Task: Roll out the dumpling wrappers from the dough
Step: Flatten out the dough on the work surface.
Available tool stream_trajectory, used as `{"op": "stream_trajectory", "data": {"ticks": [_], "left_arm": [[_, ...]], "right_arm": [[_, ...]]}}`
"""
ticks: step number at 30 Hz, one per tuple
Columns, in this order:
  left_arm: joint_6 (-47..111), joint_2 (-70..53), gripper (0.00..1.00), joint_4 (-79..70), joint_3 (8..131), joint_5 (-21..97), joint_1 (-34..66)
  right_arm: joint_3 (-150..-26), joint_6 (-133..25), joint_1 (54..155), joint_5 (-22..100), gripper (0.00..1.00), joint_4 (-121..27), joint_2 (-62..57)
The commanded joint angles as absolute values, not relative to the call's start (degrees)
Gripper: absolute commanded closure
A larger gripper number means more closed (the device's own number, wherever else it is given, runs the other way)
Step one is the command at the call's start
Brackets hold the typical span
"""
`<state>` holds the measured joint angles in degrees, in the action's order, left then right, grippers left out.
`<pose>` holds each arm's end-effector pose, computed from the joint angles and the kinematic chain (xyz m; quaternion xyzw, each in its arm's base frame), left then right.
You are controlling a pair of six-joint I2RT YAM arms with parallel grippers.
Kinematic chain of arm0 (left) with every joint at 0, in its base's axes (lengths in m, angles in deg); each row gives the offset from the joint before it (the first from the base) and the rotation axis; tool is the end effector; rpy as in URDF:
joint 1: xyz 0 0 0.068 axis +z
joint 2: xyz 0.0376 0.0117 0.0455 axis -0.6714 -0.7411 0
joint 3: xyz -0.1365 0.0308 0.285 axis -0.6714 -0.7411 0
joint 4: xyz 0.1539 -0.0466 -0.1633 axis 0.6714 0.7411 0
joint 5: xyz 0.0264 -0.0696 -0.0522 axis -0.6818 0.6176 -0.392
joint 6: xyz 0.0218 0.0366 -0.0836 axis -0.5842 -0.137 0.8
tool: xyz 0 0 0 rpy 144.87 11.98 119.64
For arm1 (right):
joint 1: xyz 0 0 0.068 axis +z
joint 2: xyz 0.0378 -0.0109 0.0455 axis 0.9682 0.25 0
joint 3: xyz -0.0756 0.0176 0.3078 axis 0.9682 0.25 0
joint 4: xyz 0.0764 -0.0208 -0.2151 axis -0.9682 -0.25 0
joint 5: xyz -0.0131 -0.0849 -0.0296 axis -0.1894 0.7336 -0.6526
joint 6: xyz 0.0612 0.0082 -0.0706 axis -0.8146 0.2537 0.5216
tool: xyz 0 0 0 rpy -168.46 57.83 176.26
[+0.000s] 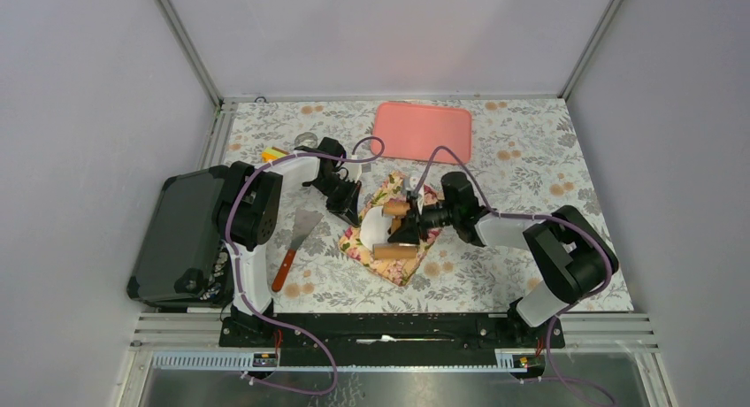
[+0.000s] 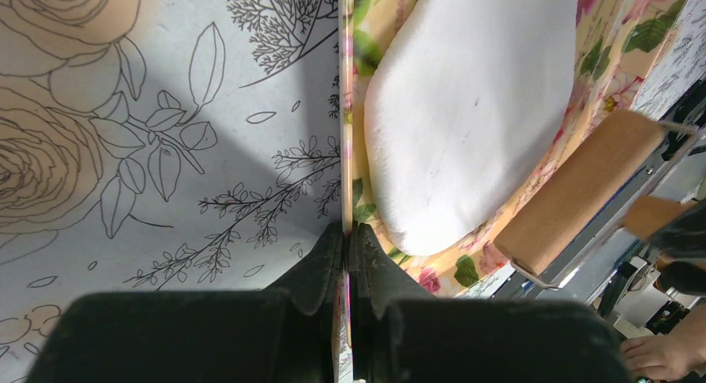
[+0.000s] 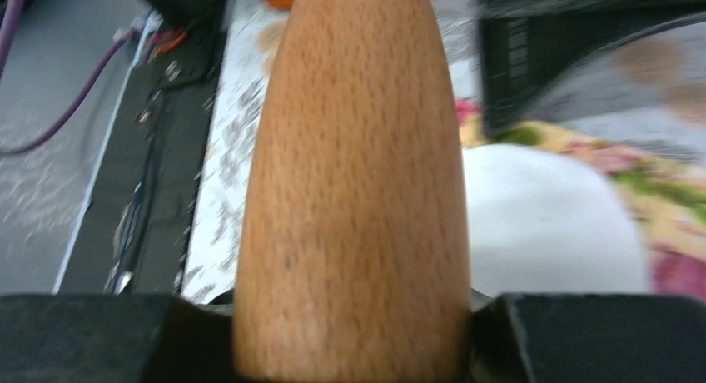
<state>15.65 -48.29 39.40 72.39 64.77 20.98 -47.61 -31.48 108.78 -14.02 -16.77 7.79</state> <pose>0.3278 -0.1794 0.1625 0.2347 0.9218 -0.3077 0.0213 0.2086 0.2248 0.2322 -0.5466 0.5567 0.4921 0.3861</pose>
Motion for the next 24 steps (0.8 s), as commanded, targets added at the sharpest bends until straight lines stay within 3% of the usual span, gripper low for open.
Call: {"op": "stream_trajectory", "data": {"ticks": [1,11,24], "left_arm": [[13.36,-50.38,1.00,38.18,70.03,57.91,21.26],[13.18,-50.32,1.00,38.23,69.99,58.09,21.26],[13.09,-50.19,1.00,38.23,69.95,58.25,21.26]], "right_arm": [[-50.35,-50.30,104.22,-8.50,1.00,5.11,9.04],[-54.46,-43.88,103.93,-4.17,1.00,4.56,22.62],[-48.94,-29.32,109.89,-5.08,1.00,-18.37,16.03]]}}
